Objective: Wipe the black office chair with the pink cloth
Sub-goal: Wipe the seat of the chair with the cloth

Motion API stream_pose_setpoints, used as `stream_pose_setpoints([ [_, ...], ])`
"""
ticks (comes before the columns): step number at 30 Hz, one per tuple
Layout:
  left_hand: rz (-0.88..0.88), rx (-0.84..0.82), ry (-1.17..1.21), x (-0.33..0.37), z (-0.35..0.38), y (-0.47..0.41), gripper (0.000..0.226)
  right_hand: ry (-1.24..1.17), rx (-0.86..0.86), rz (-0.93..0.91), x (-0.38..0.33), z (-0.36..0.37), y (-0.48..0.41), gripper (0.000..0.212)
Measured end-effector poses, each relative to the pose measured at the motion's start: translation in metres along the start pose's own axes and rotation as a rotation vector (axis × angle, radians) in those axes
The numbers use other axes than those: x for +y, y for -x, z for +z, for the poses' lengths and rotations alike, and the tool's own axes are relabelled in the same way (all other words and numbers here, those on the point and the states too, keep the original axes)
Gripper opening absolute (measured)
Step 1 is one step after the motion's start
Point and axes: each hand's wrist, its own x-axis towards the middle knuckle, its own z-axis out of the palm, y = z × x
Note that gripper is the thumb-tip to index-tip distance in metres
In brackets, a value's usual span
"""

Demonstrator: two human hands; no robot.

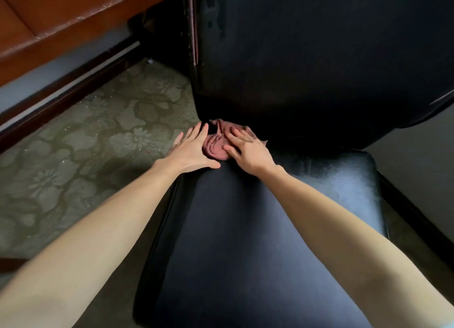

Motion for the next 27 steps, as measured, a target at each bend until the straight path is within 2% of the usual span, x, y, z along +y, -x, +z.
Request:
stream_pose_setpoints([
  [3,0.054,-0.049,-0.038,0.003,0.001,-0.007,0.116,0.059,0.062,0.025,0.041,-0.012,0.032,0.047],
  [6,0.055,-0.139,-0.074,0.012,0.003,-0.013,0.122,0.058,0.136,0.166,0.068,-0.032,0.053,0.045],
  [9,0.025,-0.208,-0.114,0.019,0.000,-0.014,0.129,0.025,0.138,0.302,0.049,-0.036,0.039,0.061],
  [11,0.014,-0.242,-0.136,0.021,-0.003,-0.013,0.130,-0.084,0.107,0.341,0.020,-0.026,0.016,0.054],
  [14,0.003,-0.286,-0.178,0.021,-0.008,-0.013,0.132,-0.134,0.010,0.364,-0.012,-0.009,-0.009,0.055],
  [17,0.006,-0.298,-0.183,0.017,-0.009,-0.011,0.132,0.084,-0.052,0.299,-0.011,0.002,-0.008,0.057],
  [21,0.006,-0.289,-0.180,0.016,-0.008,-0.008,0.132,0.118,0.009,0.229,0.018,-0.007,0.018,0.052],
  [24,-0.009,-0.279,-0.185,0.018,-0.008,-0.008,0.133,0.066,0.050,0.283,0.043,-0.018,0.034,0.053],
  [27,-0.018,-0.260,-0.191,0.021,-0.007,-0.006,0.133,-0.070,0.091,0.364,0.036,-0.021,0.026,0.051],
])
